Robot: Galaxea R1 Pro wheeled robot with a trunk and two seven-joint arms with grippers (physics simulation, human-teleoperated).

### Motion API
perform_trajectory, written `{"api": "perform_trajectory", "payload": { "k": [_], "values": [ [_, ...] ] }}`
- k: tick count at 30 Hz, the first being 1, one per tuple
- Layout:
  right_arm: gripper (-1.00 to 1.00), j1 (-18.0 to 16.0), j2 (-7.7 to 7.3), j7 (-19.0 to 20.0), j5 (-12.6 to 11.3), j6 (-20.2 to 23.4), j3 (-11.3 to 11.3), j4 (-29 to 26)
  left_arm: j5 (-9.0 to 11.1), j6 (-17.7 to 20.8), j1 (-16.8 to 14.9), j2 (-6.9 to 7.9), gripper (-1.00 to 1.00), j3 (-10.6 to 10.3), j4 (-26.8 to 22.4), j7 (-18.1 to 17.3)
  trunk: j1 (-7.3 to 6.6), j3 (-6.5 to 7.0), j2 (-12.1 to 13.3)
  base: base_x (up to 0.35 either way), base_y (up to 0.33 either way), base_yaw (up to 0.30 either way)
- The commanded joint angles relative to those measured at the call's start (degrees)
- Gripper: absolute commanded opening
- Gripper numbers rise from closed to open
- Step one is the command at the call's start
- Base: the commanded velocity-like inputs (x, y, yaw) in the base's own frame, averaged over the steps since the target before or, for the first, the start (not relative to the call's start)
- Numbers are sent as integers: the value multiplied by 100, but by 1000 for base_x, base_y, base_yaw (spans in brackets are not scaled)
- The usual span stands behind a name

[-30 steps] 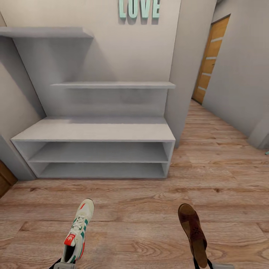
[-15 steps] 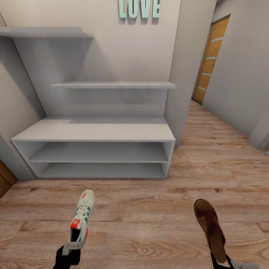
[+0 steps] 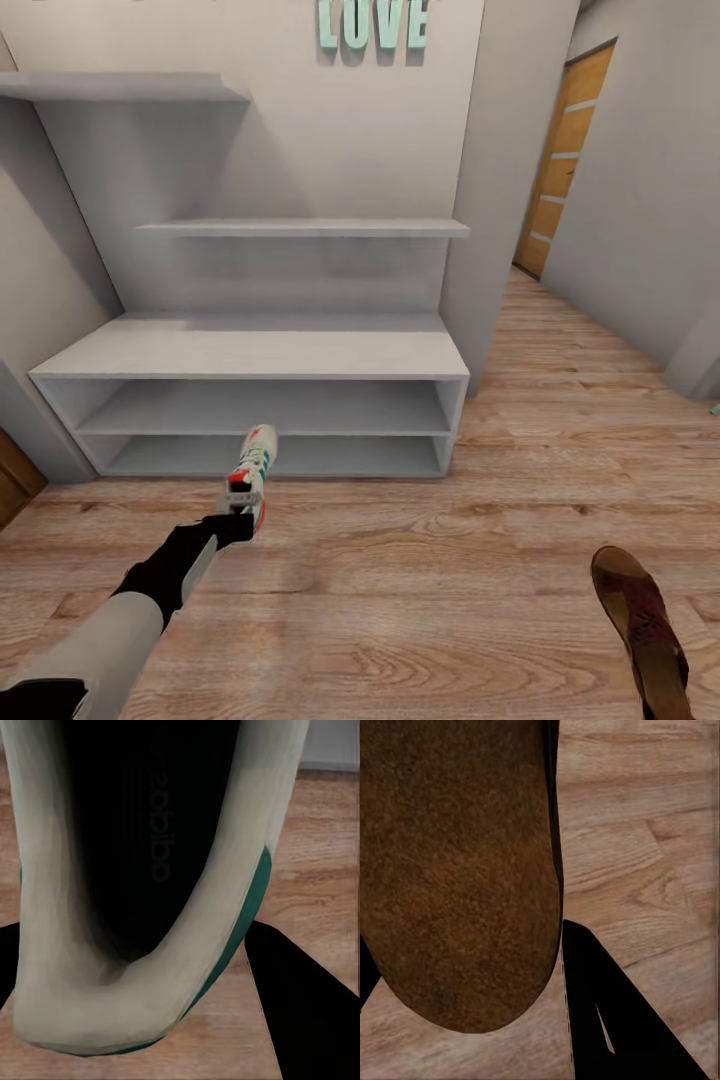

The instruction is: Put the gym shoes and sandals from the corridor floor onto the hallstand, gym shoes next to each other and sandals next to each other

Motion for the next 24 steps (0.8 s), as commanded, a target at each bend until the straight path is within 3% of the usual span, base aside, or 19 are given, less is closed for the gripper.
{"api": "perform_trajectory", "payload": {
  "k": [1,7,12,19,24],
  "values": [
    [-100,-2,11,22,43,41,-12,-130,39,74,3,16,-100,-16,-129,-30,0,-4,-1,0,0,0],
    [-100,-2,25,35,38,460,5,-327,31,134,-12,34,-100,-19,-393,-43,0,-4,-1,0,0,0],
    [-100,-2,27,40,40,998,12,-625,21,408,-41,20,-100,-19,-452,-31,0,-4,-1,0,0,0],
    [-100,-2,34,34,46,1247,6,-745,18,1055,-152,-2,-100,-17,-468,-2,153,-148,-282,0,0,0],
    [-100,-2,36,32,52,1257,7,-750,5,1188,-178,-16,-100,-24,-469,12,263,-280,-483,0,0,0]
  ]
}}
